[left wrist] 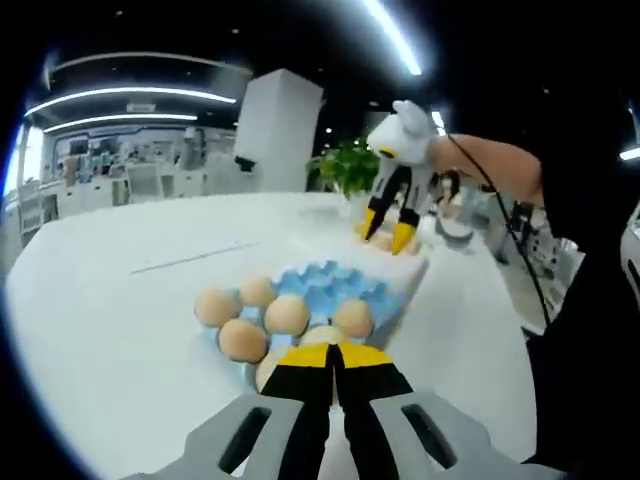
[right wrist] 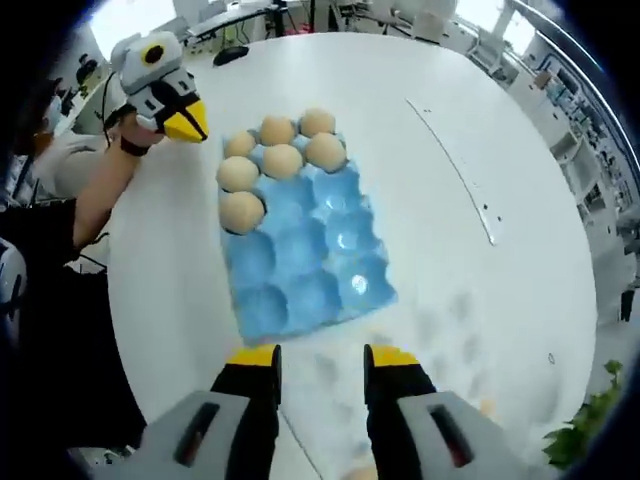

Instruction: Pick up the eggs on the table and place them into the egg tray on the table

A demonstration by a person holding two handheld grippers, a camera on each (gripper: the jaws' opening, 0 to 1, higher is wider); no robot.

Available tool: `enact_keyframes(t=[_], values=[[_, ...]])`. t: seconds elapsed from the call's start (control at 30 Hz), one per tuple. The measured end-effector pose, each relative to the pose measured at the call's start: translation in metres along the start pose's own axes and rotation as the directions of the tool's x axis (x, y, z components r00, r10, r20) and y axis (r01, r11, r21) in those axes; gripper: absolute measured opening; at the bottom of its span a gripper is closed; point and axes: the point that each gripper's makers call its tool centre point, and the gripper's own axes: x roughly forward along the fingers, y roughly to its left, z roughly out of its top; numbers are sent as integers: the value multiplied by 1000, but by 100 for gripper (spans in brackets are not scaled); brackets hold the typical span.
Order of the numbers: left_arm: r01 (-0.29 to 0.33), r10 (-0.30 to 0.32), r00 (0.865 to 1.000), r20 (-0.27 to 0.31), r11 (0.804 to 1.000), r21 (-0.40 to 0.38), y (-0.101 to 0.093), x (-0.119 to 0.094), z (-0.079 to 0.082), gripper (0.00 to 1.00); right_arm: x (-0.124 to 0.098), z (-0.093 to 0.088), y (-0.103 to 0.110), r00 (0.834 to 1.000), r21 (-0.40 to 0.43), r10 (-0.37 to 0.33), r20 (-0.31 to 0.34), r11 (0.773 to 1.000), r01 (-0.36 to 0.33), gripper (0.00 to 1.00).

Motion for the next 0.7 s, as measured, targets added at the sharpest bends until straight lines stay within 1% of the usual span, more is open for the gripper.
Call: enact_keyframes(t=[0.1, 0.17, 0.23, 0.27, 0.3, 0.33, 0.37, 0.47, 0.63, 0.7], values=[[1, -1, 1000, 9, 1000, -11, 3, -1, 1, 0, -9, -28, -17, 999, 46, -42, -19, 998, 43, 34], [3, -4, 1000, -2, 1000, -14, 3, 1, 0, 0, -12, -42, -24, 998, 60, -61, -35, 996, 63, 34], [1, -1, 1000, -13, 1000, -11, 3, 2, -2, 0, -15, -54, -36, 996, 85, -83, -41, 993, 86, 34], [0, 0, 1000, -19, 1000, -5, 2, 2, -3, 0, -16, -61, -41, 995, 101, -88, -50, 991, 93, 34], [-1, 1, 1000, -20, 1000, -4, 2, 2, -3, 0, -16, -63, -43, 995, 106, -89, -53, 990, 95, 34], [-9, 9, 1000, -26, 1000, 4, 3, 3, -3, 0, -15, -76, -53, 993, 133, -97, -65, 986, 105, 34], [-9, 9, 1000, -29, 1000, 6, 3, 3, -4, 0, -15, -81, -56, 993, 150, -96, -73, 983, 107, 34], [-17, 17, 999, -29, 1000, 9, 5, 3, -4, 0, -15, -91, -62, 994, 183, -85, -67, 978, 96, 36], [-14, 14, 999, -43, 1000, 9, 5, 5, -6, 0, -15, -98, -70, 995, 225, -81, -55, 970, 91, 36], [-14, 15, 999, -53, 1000, 12, 5, 6, -8, 0, -12, -103, -72, 995, 234, -76, -68, 968, 90, 36]])
